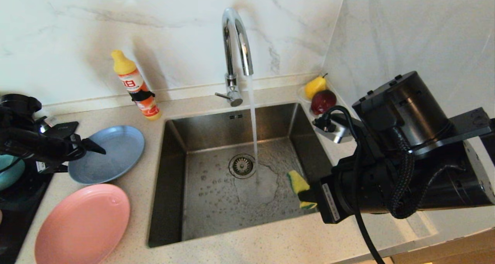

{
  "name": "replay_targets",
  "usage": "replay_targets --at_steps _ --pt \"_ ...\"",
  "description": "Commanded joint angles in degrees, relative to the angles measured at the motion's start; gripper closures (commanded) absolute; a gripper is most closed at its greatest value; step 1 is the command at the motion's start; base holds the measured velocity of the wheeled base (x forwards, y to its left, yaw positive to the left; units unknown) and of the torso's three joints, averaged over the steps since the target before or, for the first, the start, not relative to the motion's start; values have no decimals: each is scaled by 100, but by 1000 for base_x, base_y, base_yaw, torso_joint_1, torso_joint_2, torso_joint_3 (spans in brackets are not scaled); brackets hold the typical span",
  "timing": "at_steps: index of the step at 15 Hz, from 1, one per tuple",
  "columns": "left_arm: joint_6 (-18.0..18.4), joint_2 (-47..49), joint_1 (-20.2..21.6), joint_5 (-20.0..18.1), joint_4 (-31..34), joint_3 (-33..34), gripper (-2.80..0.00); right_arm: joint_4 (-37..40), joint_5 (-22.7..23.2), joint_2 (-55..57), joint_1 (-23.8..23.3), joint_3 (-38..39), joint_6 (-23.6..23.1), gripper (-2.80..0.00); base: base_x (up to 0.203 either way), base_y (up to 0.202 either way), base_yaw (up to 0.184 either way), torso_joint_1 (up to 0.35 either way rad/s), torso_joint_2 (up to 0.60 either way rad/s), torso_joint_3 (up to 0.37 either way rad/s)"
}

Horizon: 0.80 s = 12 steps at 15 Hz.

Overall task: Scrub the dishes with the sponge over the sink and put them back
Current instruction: Wash the plate

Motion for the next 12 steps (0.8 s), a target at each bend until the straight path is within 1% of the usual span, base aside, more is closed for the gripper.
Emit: replay_targets --at_steps 1,2,3,6,12 --pt "-1 47 3 -12 6 -15 -280 14 2 -3 -9 10 11 0 0 0 0 0 0 0" --pt "-1 56 3 -12 6 -42 -280 14 2 6 -9 10 11 0 0 0 0 0 0 0" --pt "-1 59 3 -12 6 -45 0 14 2 6 -9 2 11 0 0 0 0 0 0 0" --pt "-27 109 3 6 32 -115 0 -3 2 23 -9 19 27 0 0 0 0 0 0 0" --pt "34 153 12 41 59 -98 0 -4 2 6 -53 10 37 0 0 0 0 0 0 0"
